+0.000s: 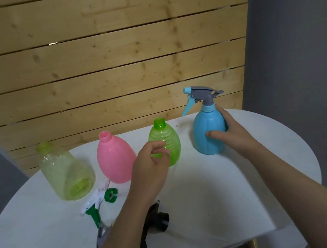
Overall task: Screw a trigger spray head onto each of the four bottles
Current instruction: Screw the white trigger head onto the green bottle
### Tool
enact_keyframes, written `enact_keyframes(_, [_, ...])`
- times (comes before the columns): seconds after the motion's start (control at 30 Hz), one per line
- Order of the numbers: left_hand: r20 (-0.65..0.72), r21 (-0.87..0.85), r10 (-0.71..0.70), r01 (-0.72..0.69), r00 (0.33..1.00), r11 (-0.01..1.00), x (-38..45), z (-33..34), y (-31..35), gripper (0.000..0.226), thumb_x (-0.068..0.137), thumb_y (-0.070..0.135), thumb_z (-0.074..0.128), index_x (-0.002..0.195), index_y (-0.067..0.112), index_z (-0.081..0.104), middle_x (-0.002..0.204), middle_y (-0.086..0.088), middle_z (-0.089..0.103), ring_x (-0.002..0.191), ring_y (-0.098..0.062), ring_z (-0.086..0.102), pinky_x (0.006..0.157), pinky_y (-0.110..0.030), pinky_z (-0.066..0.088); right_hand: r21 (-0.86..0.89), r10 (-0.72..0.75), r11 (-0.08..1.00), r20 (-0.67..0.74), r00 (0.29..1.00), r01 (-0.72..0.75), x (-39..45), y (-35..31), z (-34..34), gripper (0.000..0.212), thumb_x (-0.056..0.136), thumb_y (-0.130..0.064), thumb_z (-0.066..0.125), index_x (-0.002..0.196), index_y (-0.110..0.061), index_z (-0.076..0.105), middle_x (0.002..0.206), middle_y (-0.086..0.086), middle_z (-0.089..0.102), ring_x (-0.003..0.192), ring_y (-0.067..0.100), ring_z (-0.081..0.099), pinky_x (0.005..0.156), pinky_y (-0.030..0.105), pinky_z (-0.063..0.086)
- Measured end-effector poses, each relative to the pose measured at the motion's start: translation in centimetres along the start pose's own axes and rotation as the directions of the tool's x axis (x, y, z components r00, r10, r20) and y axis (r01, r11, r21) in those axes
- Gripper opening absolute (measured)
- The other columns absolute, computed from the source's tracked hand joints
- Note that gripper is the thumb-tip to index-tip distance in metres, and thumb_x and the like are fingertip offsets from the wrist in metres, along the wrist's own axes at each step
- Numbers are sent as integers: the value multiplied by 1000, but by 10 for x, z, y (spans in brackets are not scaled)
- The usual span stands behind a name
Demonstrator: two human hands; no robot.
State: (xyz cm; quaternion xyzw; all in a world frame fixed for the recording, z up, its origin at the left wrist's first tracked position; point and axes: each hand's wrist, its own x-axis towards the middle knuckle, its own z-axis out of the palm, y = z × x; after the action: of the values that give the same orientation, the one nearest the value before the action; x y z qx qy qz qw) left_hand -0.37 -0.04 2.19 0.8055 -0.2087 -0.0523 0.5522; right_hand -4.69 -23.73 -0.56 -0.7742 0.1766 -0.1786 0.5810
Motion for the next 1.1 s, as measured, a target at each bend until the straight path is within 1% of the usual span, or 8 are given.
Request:
enact_keyframes(0.2, [-86,58,67,-62,994,996,1,5,-1,21,87,17,56,107,21,61,103,5,62,79,-1,56,58,-6,41,-94,19,995,-73,997,-25,-10,-10,1,89,75,-27,74,146,-30,20,143,-4,36,117,13,41,88,22,38])
enact_keyframes(0.3, [-146,100,127,-113,981,989,0,6,3,24,86,12,56,109,17,59,107,0,59,91,-7,56,72,-14,44,-162,-106,985,-280,954,62,-25,-21,7,75,74,-21,73,138,-26,35,130,0,46,128,19,32,98,28,32])
enact_keyframes(0.4, [-199,127,165,-141,966,982,0,8,8,30,85,11,57,115,16,56,111,1,53,105,-14,52,86,-26,41,-144,-199,977,-374,906,155,-46,-31,12,58,74,-14,70,127,-22,47,108,-6,54,116,18,39,92,28,39])
enact_keyframes(0.57, [-247,117,126,-100,961,988,14,13,15,49,86,17,59,132,16,43,134,-3,45,121,-15,42,97,-26,33,-54,-191,981,-234,953,184,-65,-38,24,34,78,-8,67,108,-21,59,104,-1,61,103,17,54,79,21,43])
enact_keyframes(0.7, [-159,207,-2,35,987,978,41,24,10,82,79,26,70,144,8,22,150,-11,31,137,-27,30,107,-35,27,-33,-166,986,-179,970,163,-66,-42,34,31,78,-10,69,104,-23,57,105,1,59,97,9,55,78,20,48])
enact_keyframes(0.83, [-128,195,-32,57,991,979,53,35,2,78,67,23,79,131,11,37,131,-13,48,117,-32,48,90,-36,40,-33,-155,988,-161,975,151,-63,-42,37,31,78,-12,71,103,-23,57,99,-3,57,87,1,53,68,0,40])
enact_keyframes(1.0, [-179,98,30,-13,983,995,41,29,12,65,67,29,79,121,19,45,114,2,55,95,-13,51,75,-23,36,-75,-129,989,-50,990,125,-65,-45,38,47,78,-22,74,120,-19,53,109,-3,55,99,12,53,78,10,40])
enact_keyframes(1.1, [-65,-68,29,-33,997,997,16,11,25,54,65,36,79,111,30,50,100,18,61,84,4,60,62,-7,42,-106,-172,977,140,975,188,-72,-50,33,69,75,-31,75,135,-27,41,124,-13,46,114,4,44,82,2,34])
